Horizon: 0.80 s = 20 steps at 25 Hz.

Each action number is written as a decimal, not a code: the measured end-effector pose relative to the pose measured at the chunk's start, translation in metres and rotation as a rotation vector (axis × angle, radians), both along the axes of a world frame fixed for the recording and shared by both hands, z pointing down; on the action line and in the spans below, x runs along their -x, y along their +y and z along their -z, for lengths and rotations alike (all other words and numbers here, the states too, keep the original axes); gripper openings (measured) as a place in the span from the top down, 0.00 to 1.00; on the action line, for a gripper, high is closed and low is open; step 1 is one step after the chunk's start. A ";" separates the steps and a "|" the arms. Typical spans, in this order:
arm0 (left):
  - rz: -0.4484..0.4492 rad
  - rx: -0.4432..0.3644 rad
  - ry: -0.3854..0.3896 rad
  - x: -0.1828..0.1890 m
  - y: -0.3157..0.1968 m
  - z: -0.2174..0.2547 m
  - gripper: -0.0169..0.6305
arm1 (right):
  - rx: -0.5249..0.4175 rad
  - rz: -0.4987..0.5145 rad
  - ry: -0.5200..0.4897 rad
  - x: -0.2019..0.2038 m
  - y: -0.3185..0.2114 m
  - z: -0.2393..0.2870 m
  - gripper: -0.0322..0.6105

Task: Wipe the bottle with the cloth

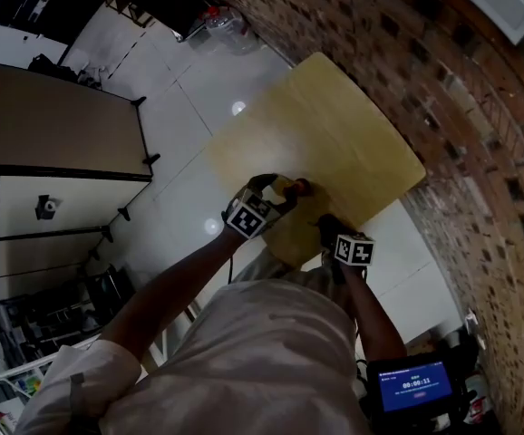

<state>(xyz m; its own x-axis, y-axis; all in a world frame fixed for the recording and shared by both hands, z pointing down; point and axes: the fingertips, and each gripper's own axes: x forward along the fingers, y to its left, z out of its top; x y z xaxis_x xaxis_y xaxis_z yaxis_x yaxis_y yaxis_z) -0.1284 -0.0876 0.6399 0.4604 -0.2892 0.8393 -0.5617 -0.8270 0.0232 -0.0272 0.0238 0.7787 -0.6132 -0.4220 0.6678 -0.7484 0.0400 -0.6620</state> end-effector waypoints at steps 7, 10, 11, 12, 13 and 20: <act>-0.400 -0.087 -0.341 -0.004 0.023 -0.044 0.41 | -0.003 0.025 0.036 -0.013 0.005 0.008 0.83; -0.362 -0.105 -0.392 -0.003 0.018 -0.054 0.62 | -0.002 0.009 0.040 -0.017 0.008 0.010 0.83; -0.334 -0.106 -0.385 -0.003 0.015 -0.053 0.68 | -0.002 0.003 0.039 -0.018 0.009 0.012 0.83; -0.309 -0.102 -0.373 -0.004 0.013 -0.052 0.68 | -0.003 -0.003 0.038 -0.018 0.009 0.013 0.83; -0.289 -0.093 -0.356 -0.004 0.012 -0.050 0.68 | -0.004 -0.008 0.035 -0.019 0.010 0.014 0.83; -0.078 0.040 -0.164 -0.008 0.004 -0.037 0.70 | 0.003 -0.021 0.021 -0.017 0.018 0.010 0.83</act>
